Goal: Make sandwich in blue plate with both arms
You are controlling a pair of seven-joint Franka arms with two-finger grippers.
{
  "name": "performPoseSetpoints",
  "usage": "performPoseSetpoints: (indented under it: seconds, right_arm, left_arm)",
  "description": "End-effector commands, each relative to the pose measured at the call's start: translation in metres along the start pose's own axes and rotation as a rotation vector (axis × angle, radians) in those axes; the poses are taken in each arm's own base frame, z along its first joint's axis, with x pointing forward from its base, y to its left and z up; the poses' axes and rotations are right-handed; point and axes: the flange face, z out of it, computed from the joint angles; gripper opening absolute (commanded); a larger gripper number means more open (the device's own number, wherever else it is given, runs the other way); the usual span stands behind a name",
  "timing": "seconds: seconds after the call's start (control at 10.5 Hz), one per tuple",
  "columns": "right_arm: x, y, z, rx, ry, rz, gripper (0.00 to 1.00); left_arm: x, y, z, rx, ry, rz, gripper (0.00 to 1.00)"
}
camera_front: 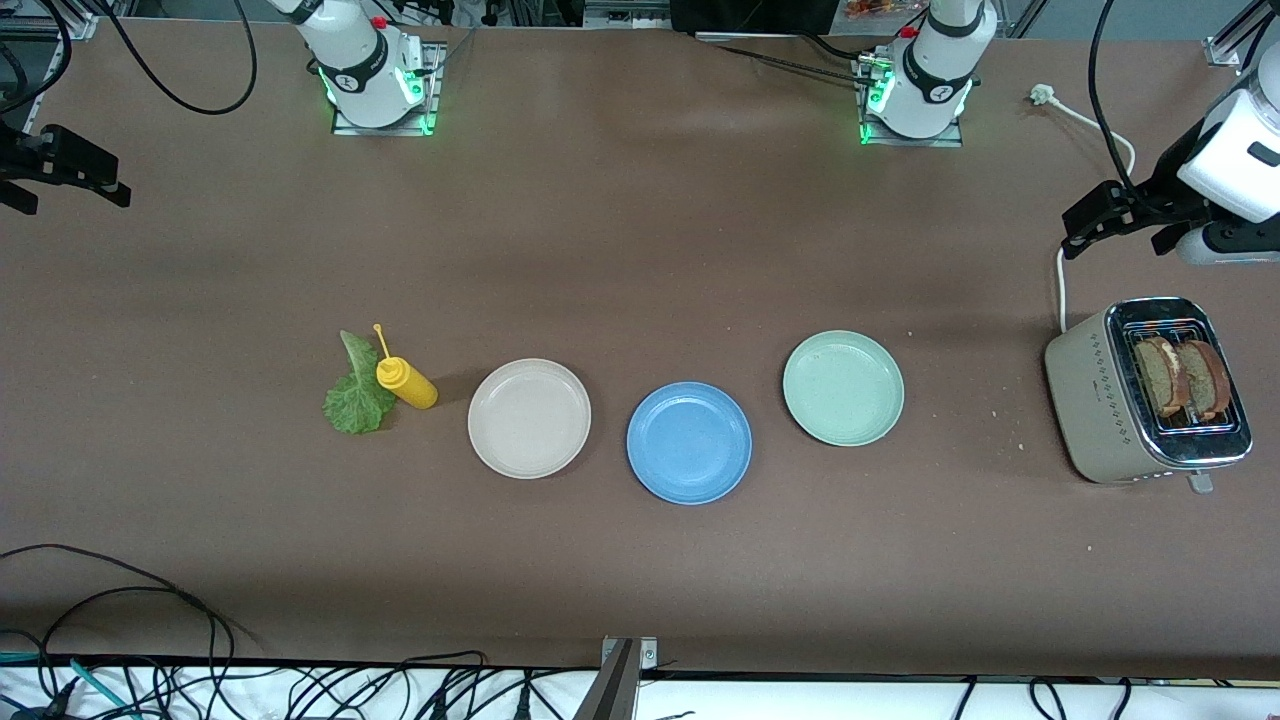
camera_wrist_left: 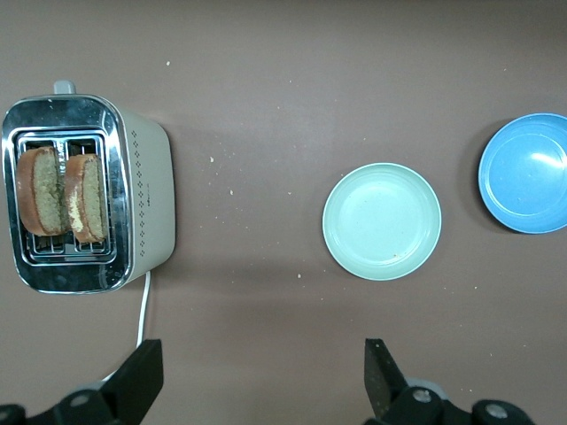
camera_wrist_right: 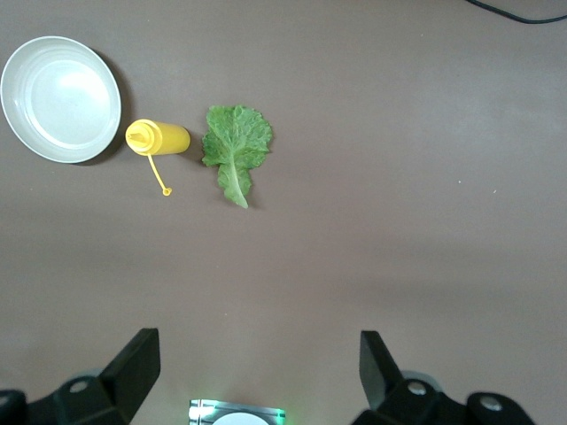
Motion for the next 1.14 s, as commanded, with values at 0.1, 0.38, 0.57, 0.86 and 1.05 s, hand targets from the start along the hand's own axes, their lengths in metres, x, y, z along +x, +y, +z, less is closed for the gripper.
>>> performPoseSetpoints:
  seconds: [0.1, 0.38, 0.57, 0.86, 1.05]
  right_arm:
    - [-0.002, -0.001, -0.007, 0.014, -0.001, -0.007, 1.00]
    - [-0.001, 0.001, -0.004, 0.017, -0.005, -0.008, 1.00]
    - [-0.001, 0.001, -0.005, 0.018, -0.001, -0.008, 1.00]
    - [0.000, 0.002, -0.005, 0.013, 0.004, -0.006, 1.00]
    - [-0.002, 0.011, -0.005, 0.019, 0.005, 0.010, 1.00]
  left_arm:
    - [0.002, -0.001, -0.007, 0.000, -0.002, 0.014, 1.00]
    - [0.001, 0.001, -0.007, 0.000, -0.002, 0.017, 1.00]
    - [0.002, 0.000, -0.007, 0.000, -0.002, 0.015, 1.00]
    - [0.002, -0.001, -0.007, 0.000, -0.002, 0.015, 1.00]
    - [0.002, -0.002, -0.007, 0.000, -0.002, 0.021, 1.00]
